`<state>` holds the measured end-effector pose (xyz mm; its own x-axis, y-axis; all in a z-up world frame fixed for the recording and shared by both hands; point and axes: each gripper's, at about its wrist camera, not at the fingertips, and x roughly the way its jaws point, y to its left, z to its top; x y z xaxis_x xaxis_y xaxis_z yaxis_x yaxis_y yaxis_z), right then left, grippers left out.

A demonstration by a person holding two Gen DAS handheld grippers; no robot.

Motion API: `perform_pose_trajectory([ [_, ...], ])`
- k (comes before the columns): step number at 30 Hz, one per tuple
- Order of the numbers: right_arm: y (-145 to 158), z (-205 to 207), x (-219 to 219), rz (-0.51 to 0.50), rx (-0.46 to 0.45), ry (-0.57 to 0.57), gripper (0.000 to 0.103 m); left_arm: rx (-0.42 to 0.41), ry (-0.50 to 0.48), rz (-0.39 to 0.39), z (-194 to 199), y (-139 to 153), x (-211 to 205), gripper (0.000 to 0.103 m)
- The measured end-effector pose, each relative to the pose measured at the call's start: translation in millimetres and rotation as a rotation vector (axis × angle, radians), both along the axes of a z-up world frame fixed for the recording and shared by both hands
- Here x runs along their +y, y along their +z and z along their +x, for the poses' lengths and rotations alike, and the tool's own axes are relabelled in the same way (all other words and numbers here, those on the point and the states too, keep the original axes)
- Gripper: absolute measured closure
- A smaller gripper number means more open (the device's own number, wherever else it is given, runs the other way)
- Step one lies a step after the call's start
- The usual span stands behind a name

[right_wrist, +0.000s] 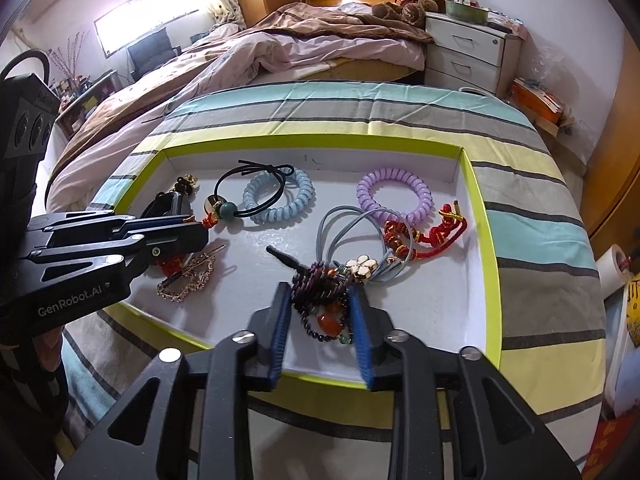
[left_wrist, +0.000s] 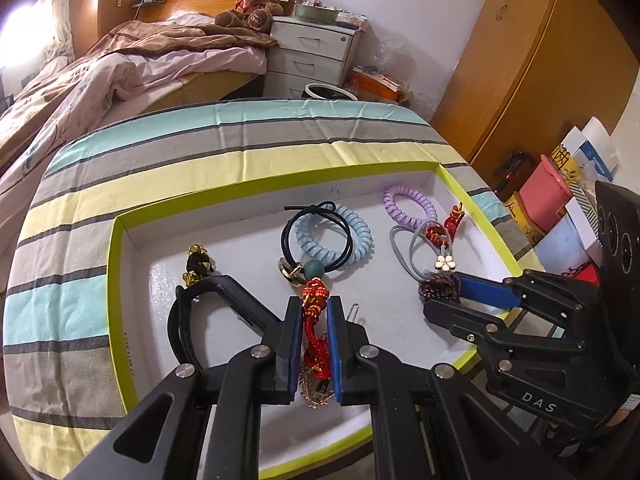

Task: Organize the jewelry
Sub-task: 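Open both tools to drop the tassel and bracelet into the box, withdraw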

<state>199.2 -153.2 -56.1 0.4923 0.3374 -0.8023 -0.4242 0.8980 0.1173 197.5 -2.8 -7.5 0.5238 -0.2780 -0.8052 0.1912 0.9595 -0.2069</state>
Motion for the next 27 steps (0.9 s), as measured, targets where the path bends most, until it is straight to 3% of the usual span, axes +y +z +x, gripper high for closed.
perform_pose_trajectory([
  [8,2,-1,-5,0.016,-0.009,-0.017,0.067,-0.02,-0.014,0.007,-5,8,-6,0.085],
  [12,4,-3,-9,0.035,-0.01,-0.025,0.067,-0.023,-0.007,0.014,-9,11,-8,0.07],
  [25,24,-26,-23,0.091,-0.078,-0.065,0.066,-0.071,0.033,0.025,-44,32,-12,0.068],
  [27,27,-32,-26,0.107,-0.088,-0.074,0.066,-0.079,0.05,0.026,-53,35,-10,0.056],
])
